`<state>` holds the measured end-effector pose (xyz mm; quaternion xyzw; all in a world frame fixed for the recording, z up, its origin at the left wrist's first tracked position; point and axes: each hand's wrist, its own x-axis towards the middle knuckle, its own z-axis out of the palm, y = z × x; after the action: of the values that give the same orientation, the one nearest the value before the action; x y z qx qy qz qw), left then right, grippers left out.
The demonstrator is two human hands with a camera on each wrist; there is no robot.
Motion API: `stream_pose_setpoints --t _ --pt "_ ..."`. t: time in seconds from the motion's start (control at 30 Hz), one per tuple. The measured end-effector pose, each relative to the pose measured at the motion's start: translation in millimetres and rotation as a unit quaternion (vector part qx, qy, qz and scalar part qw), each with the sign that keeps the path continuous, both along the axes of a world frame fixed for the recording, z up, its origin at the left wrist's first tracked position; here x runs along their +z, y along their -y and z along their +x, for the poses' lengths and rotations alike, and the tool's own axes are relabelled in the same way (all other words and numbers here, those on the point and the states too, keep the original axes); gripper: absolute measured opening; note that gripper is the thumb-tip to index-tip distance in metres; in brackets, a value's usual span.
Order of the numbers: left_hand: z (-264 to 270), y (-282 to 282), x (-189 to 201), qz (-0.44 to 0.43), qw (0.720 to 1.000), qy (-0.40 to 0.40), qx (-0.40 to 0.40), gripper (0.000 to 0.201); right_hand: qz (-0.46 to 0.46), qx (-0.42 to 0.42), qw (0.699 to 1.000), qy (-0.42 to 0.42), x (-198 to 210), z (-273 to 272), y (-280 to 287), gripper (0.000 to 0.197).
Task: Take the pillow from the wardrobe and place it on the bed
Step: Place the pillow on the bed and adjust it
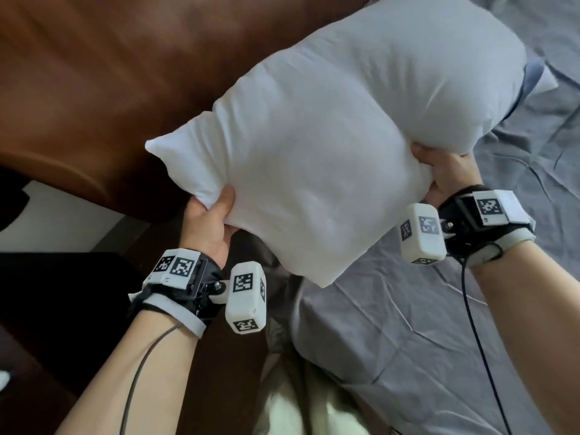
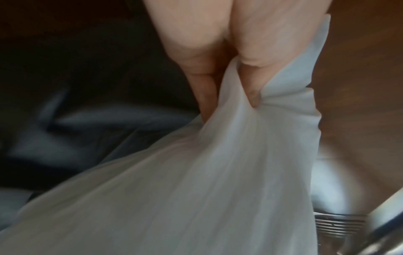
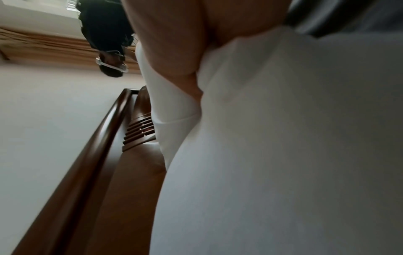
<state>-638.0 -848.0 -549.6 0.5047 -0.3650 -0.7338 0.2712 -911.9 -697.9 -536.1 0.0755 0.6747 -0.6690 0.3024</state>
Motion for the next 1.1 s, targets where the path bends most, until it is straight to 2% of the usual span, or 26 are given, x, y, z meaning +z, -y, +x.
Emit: stream_pose_setpoints --t 0.1,0.2,0.37,0.53,0.63,0.73,0.9,0.97,1.03,1.1 --pt "-2.7 -18.3 8.7 0.017 1.0 -0.005 -0.02 0.022 -0.007 -0.002 1.0 -0.014 16.2 -3.6 -29.0 0.025" --pt "-7.6 -41.7 0.0 0.057 0.998 0.013 -0.025 0.02 0.002 -0.005 1.0 -0.017 22.2 -7.7 -58.9 0.024" --pt "-16.9 -69.6 -34.1 0.115 0.993 0.027 -0.026 0.025 0.054 -0.003 0.998 0.017 -7.5 -14.0 -84.9 0.022" --pt "-9.0 -76.4 -67.1 0.122 0.991 0.054 -0.023 0.031 0.128 0.017 0.991 0.037 -60.3 -11.5 -80.4 0.022" --pt "-4.8 -70.4 -73.9 0.108 0.992 0.061 -0.02 0.029 0.133 0.01 0.99 0.042 -75.5 -9.5 -74.4 0.023" --pt "-4.1 -63.7 -67.4 0.082 0.995 0.062 -0.013 0.025 0.118 0.012 0.992 0.036 -72.9 -13.9 -67.8 0.022" --pt "-10.7 -40.3 -38.5 0.014 1.0 0.022 0.009 0.03 0.051 0.004 0.999 0.006 -47.0 -25.1 -46.9 0.026" --pt "-14.2 -32.3 -34.9 0.011 1.0 0.015 0.014 0.028 0.027 0.001 1.0 0.003 -41.1 -31.2 -35.7 0.03" --pt "-17.1 -29.1 -40.4 0.027 0.999 0.023 0.014 0.028 0.026 0.011 1.0 0.009 -45.9 -35.6 -26.3 0.025" --pt "-17.5 -29.7 -51.9 0.05 0.998 0.041 0.022 0.031 0.047 0.054 0.997 0.025 -59.1 -34.9 -22.5 0.026"
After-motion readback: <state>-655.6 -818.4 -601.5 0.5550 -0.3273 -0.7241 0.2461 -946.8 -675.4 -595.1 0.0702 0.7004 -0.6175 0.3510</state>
